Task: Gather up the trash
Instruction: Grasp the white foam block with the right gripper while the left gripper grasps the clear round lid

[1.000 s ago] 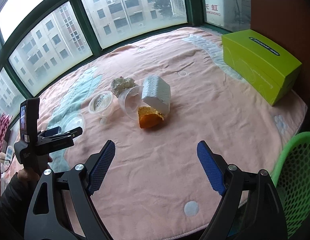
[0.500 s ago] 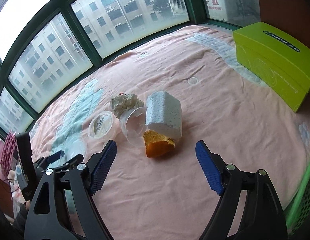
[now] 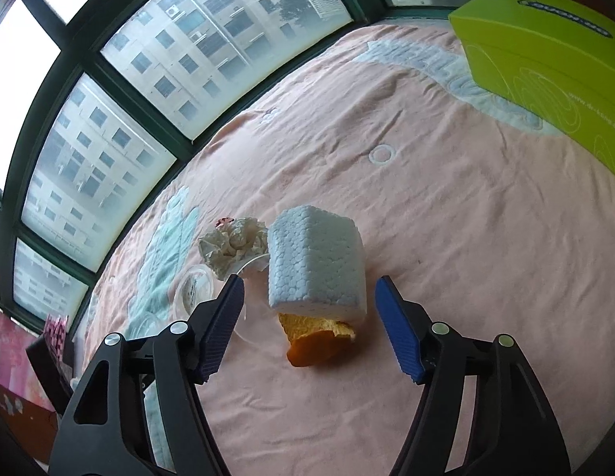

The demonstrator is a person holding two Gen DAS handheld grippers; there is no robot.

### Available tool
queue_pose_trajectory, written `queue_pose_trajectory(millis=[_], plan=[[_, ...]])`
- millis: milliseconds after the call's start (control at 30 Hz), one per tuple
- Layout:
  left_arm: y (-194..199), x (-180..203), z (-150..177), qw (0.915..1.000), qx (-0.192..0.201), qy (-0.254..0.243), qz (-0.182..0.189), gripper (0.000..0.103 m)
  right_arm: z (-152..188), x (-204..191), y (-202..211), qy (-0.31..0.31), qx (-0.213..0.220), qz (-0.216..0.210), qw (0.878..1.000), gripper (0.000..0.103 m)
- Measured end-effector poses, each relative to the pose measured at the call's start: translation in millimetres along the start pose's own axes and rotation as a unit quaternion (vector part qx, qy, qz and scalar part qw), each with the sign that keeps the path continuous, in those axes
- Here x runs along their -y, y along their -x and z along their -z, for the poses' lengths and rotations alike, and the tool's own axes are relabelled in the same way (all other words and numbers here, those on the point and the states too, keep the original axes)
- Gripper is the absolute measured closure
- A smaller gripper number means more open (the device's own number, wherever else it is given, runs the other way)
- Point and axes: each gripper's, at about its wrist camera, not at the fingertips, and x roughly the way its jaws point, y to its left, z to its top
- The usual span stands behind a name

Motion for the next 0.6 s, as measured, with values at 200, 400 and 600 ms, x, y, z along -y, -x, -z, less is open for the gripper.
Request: queue_pose_trajectory(millis=[200,400,600], plan=[[3.4,-0.8,-1.2,1.0,0.003,0.003,0.003,0.014,-1.3,14.7,-16.2,-0.038,-0.019,-0.019,0.999,0.039],[6.2,2.4,-1.4,1.0,0.005,0.002,0.006,0.014,-0.4,16.1,-20.2,-0.041,-0.024,-0.022,0.999,0.044],[17.1,10.6,-3.8,0.9999,0.012,-0.001,0.012,0.014,3.4,6.3,3.6,0.012,0.001,0.011,1.0,0.044]])
